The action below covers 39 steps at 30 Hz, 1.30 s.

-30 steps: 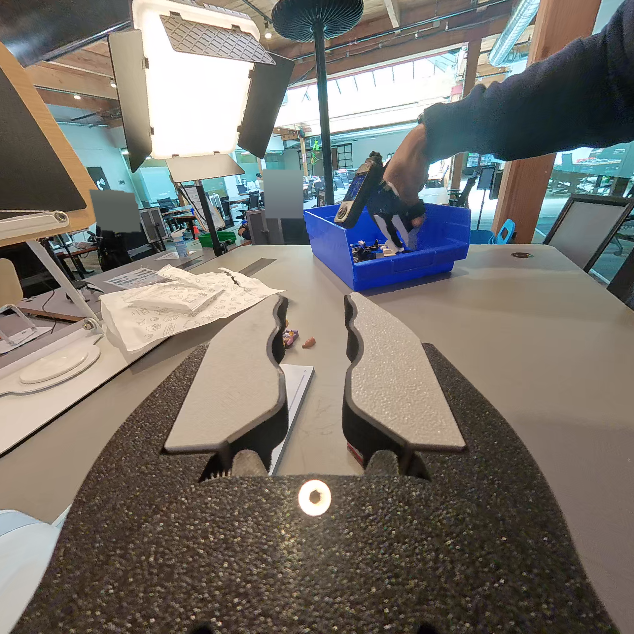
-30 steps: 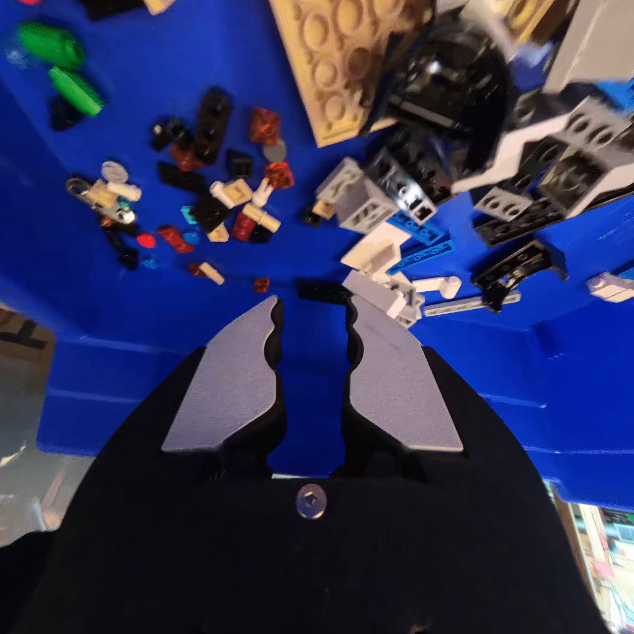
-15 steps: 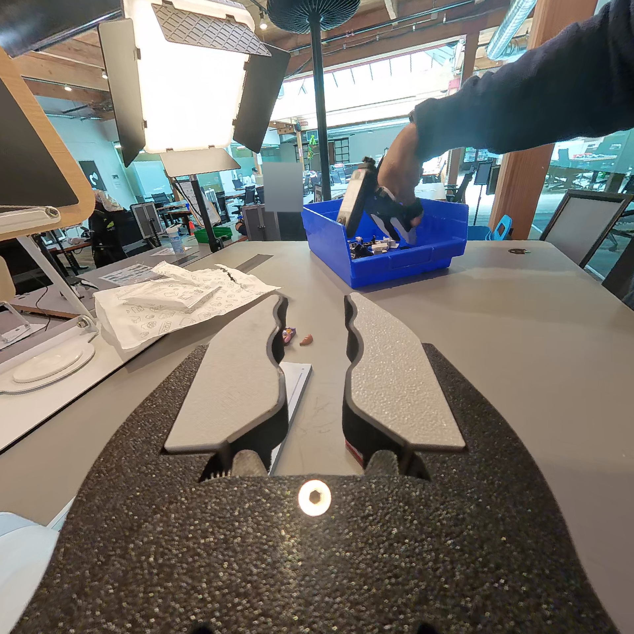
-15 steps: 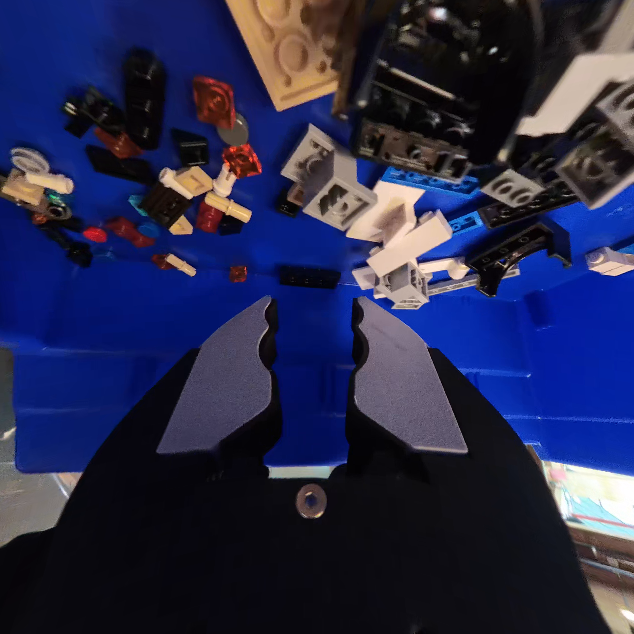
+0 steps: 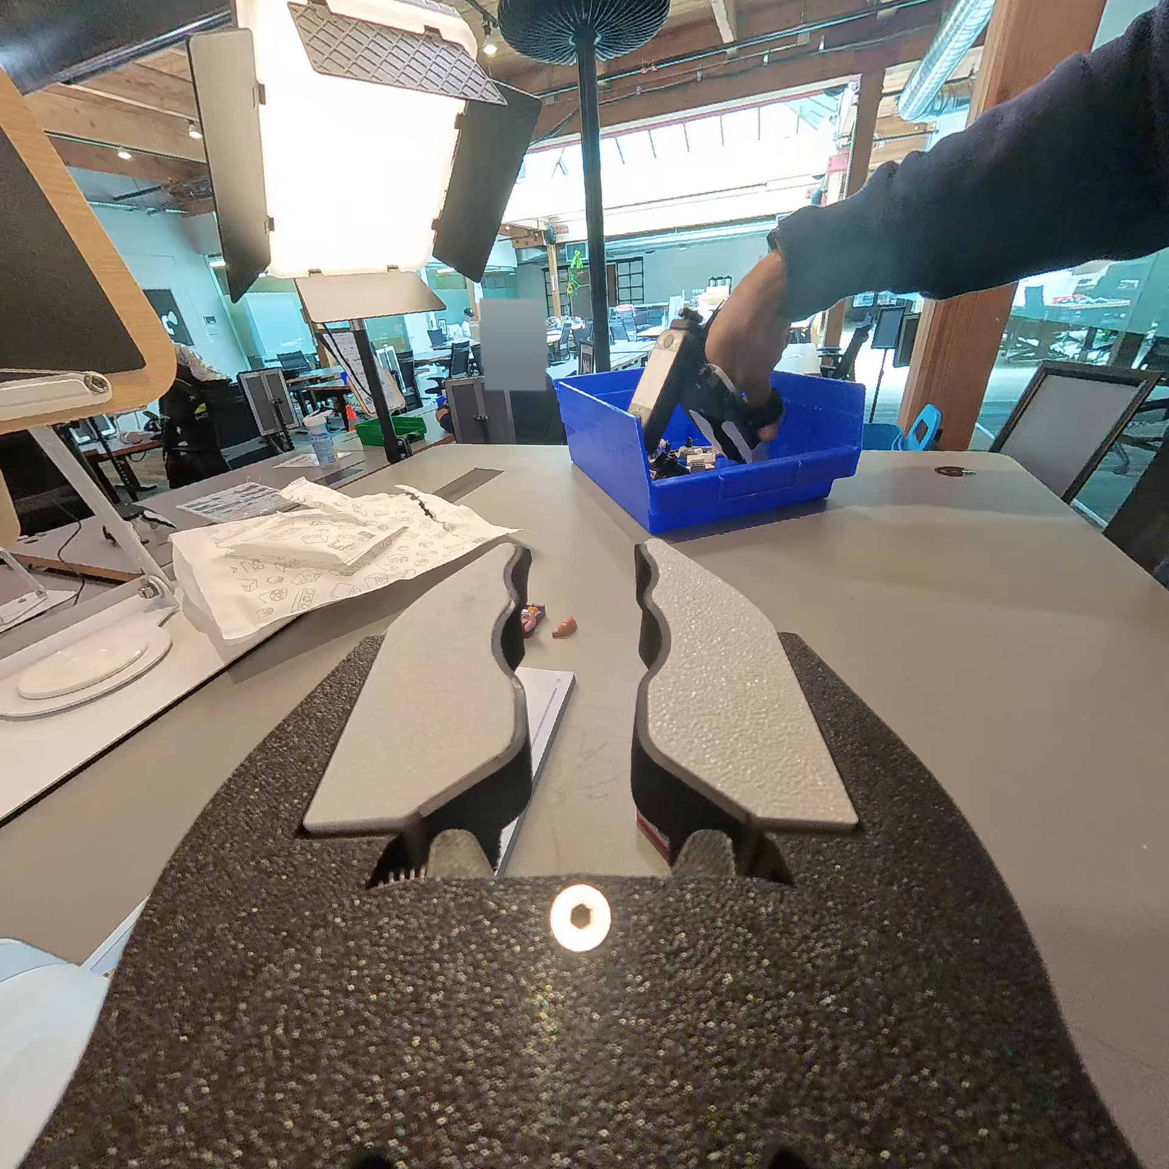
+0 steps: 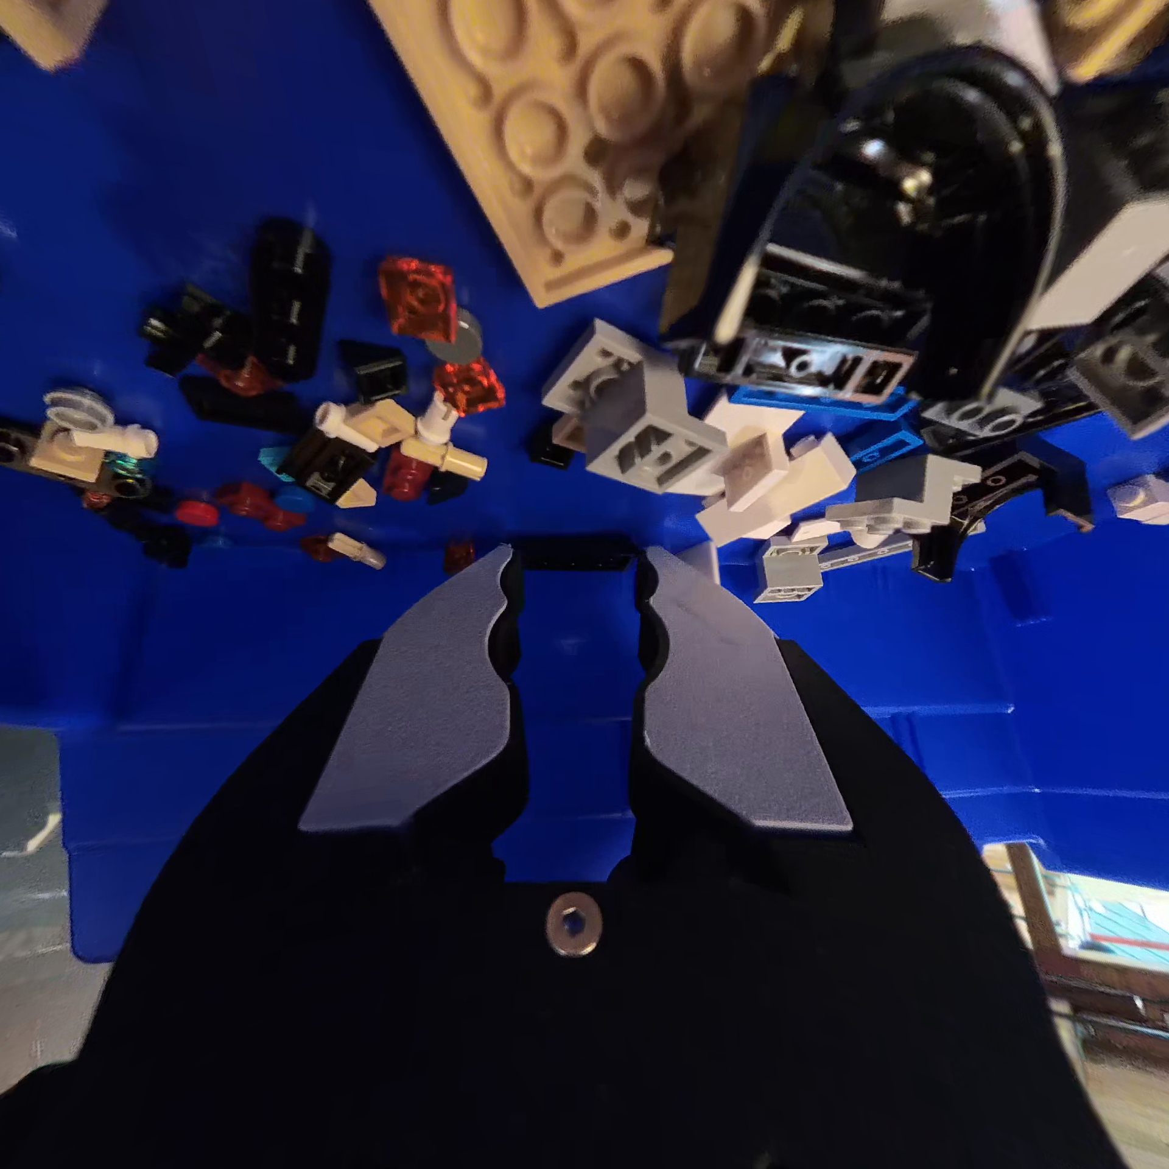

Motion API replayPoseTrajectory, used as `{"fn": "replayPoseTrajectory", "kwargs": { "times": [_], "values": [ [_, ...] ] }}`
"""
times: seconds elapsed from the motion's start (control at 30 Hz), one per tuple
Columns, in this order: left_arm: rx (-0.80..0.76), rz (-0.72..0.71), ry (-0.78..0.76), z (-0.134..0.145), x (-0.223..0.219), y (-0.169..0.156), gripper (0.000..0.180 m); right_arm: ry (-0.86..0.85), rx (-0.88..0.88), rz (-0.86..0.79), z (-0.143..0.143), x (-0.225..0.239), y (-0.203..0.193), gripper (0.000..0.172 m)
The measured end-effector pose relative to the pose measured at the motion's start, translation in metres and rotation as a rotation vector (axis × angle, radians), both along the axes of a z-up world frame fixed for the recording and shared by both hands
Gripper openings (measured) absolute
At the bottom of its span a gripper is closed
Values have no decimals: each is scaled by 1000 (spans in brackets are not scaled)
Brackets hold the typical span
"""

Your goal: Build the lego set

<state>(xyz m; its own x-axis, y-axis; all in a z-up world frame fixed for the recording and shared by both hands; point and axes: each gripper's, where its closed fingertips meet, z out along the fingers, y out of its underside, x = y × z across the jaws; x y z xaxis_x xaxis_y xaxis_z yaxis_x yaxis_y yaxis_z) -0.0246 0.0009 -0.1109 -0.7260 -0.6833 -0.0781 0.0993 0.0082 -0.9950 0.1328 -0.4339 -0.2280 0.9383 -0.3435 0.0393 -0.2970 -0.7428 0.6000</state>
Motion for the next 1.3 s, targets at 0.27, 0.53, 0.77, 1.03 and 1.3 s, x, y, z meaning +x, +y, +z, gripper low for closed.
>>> {"fn": "replayPoseTrajectory", "kwargs": {
  "times": [0.27, 0.53, 0.77, 1.03, 1.3],
  "values": [
    [-17, 4, 7, 1, 1, 2, 33, -68, 190, -28, 31, 6, 14, 34],
    [-18, 8, 13, 1, 3, 2, 33, -79, 666, 46, 83, -56, 115, 34],
    [-36, 19, 11, 2, 4, 5, 33, -35, 1094, 128, 64, -139, 262, 34],
    [-2, -11, 1, 0, -1, -2, 33, 27, 1158, 177, 11, -188, 336, 34],
    [57, -51, -6, -4, -5, -12, 32, 50, 1152, 238, 0, -197, 347, 34]
  ]
}}
